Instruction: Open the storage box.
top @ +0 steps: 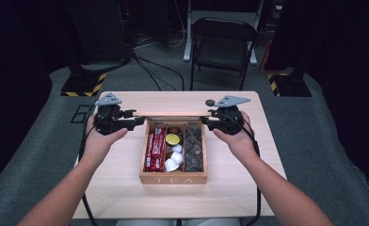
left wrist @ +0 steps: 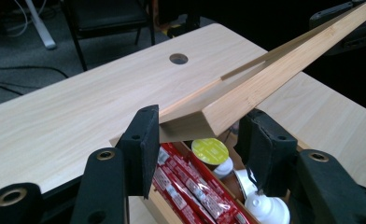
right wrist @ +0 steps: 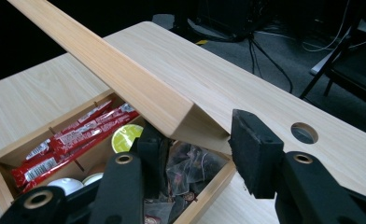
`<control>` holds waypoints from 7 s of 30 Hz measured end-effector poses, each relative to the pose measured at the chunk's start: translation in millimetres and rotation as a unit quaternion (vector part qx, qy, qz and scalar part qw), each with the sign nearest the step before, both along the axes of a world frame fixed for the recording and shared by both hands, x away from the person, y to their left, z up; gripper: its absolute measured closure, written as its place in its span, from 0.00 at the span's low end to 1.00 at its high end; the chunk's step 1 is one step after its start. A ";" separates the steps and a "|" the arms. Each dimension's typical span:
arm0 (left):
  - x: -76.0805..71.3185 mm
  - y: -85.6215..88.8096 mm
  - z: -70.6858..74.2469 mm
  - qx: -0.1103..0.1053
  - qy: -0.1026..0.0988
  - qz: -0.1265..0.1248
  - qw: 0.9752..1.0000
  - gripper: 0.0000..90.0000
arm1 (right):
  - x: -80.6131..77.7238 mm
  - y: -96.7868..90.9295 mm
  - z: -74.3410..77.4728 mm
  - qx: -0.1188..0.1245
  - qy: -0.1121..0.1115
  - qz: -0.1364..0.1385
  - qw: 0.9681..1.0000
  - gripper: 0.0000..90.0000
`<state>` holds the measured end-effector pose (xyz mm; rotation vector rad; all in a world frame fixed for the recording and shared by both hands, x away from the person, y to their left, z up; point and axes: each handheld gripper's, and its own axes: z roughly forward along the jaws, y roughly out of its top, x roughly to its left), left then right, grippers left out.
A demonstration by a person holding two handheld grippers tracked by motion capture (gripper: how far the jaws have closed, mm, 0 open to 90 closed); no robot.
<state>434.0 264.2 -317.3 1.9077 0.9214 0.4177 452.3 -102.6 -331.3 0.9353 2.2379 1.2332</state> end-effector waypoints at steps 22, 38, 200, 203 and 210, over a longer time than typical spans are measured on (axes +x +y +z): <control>25.9 -5.6 -10.4 0.010 -0.023 0.033 0.999 0.63 | 16.5 2.5 9.4 0.003 -0.007 -0.007 1.000 0.65; 34.6 -6.2 -9.7 0.006 -0.023 0.044 0.999 0.65 | 25.5 5.0 2.8 -0.005 -0.005 -0.017 1.000 0.59; -11.8 24.2 -87.8 -0.024 0.031 0.087 0.995 0.62 | 117.3 20.0 -80.6 0.037 0.056 -0.127 0.990 0.71; -12.1 23.9 -88.1 -0.024 0.032 0.089 0.995 0.62 | 116.3 20.0 -79.6 0.031 0.057 -0.127 0.990 0.68; -12.8 24.9 -88.0 -0.025 0.032 0.091 0.995 0.61 | 108.3 21.7 -78.5 0.015 0.055 -0.113 0.992 0.55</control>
